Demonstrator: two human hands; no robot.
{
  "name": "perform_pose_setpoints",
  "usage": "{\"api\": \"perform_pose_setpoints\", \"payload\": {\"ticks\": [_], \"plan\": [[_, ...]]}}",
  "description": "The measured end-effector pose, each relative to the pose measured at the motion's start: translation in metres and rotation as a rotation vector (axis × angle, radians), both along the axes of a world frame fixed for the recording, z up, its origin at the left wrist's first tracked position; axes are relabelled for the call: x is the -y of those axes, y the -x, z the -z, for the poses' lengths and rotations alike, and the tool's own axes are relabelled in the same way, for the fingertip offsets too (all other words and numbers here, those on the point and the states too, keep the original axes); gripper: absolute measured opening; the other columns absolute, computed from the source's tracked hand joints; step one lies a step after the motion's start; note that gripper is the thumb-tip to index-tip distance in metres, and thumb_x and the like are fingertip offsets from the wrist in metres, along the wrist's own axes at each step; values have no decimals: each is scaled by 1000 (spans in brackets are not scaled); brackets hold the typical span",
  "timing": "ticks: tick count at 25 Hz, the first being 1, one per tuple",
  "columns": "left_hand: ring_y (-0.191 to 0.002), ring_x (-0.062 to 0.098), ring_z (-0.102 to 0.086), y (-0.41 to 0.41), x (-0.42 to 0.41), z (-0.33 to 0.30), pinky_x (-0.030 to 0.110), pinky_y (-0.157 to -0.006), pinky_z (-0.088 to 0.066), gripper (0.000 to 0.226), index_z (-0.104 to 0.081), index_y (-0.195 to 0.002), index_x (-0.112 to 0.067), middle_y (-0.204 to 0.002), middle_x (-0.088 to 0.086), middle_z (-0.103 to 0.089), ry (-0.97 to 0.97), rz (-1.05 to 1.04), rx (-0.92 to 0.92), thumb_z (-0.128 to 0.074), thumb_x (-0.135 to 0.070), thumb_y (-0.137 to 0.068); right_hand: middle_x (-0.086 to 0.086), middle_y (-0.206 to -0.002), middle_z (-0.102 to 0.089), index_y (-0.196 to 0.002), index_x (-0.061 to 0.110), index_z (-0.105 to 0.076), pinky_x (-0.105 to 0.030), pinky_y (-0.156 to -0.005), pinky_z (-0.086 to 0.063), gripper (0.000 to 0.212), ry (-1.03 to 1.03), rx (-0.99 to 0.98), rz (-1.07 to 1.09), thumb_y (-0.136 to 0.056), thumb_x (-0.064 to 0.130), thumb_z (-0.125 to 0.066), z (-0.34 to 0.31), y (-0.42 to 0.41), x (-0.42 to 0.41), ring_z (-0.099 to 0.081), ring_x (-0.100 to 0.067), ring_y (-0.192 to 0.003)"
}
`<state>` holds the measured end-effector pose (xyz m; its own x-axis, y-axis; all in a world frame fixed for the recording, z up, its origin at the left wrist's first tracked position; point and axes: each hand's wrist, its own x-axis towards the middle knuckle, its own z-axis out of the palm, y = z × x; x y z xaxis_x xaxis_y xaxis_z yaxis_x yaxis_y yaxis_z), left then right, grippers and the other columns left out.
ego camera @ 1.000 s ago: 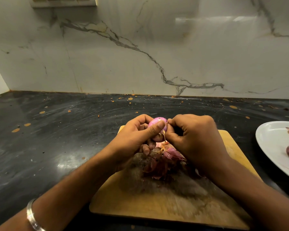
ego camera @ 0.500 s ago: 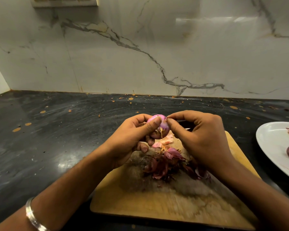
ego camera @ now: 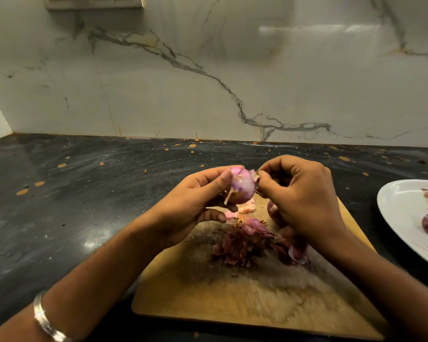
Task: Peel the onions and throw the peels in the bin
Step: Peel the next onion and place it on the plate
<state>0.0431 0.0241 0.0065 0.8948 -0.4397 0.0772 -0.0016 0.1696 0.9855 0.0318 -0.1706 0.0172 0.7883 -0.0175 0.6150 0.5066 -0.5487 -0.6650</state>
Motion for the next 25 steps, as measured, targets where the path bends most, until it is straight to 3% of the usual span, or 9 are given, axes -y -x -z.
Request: {"api": "perform_pose_setpoints", "payload": {"ticks": [2,4,9,11,13,18,23,25], "plan": [[-98,28,-70,0,-1,-1,32,-71,-61,44,-60,-128,-15,-114,13,-71,60,28,-49,-56,-36,-89,1,-68,-72,-80,15,-74,-43,-64,-59,8,-42,-54,-11,-87,11,-71,-1,-1,2,-71,-18,-64],[-103,34,-70,0,-1,-2,35,-74,-61,44,-57,-128,-12,-115,15,-71,99,45,-84,-55,-34,-90,0,-71,-74,-82,17,-74,-45,-67,-60,9,-63,-86,-36,-86,10,-71,-2,1,3,-73,-19,-69],[-93,27,-70,0,0,-2,31,-65,-61,44,-58,-126,-9,-110,12,-71,106,-30,-88,-54,-32,-90,3,-82,-76,-103,20,-76,-35,-69,-62,16,-107,-175,-168,-90,14,-69,-2,5,2,-74,-12,-75],[-92,28,-70,-1,0,-1,31,-64,-61,43,-58,-125,-8,-107,13,-71,99,-60,-89,-55,-31,-89,6,-80,-76,-99,20,-77,-23,-64,-58,15,-99,-191,-189,-89,28,-71,-1,7,-1,-72,-7,-72],[-93,30,-70,-1,0,0,31,-64,-62,42,-58,-124,-7,-108,16,-70,103,-70,-88,-57,-30,-88,8,-76,-75,-93,19,-78,-17,-61,-54,13,-64,-154,-162,-86,29,-74,0,8,-3,-70,-3,-68],[-97,34,-68,0,2,0,32,-70,-61,40,-60,-124,-7,-115,18,-68,158,-45,-85,-57,-23,-87,0,-69,-73,-84,14,-75,-13,-49,-45,9,-106,-144,-142,-91,19,-71,1,6,-2,-60,-2,-49],[-90,31,-70,1,3,-2,31,-70,-60,42,-59,-130,-10,-114,17,-70,190,-2,-104,-52,-24,-91,-5,-69,-73,-84,12,-70,-13,-49,-46,9,-194,-215,-103,-92,16,-69,3,4,-1,-69,-6,-56],[-85,30,-71,0,3,-2,30,-67,-59,43,-55,-130,-10,-109,16,-71,202,-12,-123,-51,-26,-90,-4,-67,-73,-81,14,-70,-20,-48,-49,11,-166,-201,-73,-91,17,-71,2,4,0,-67,-8,-54]]}}
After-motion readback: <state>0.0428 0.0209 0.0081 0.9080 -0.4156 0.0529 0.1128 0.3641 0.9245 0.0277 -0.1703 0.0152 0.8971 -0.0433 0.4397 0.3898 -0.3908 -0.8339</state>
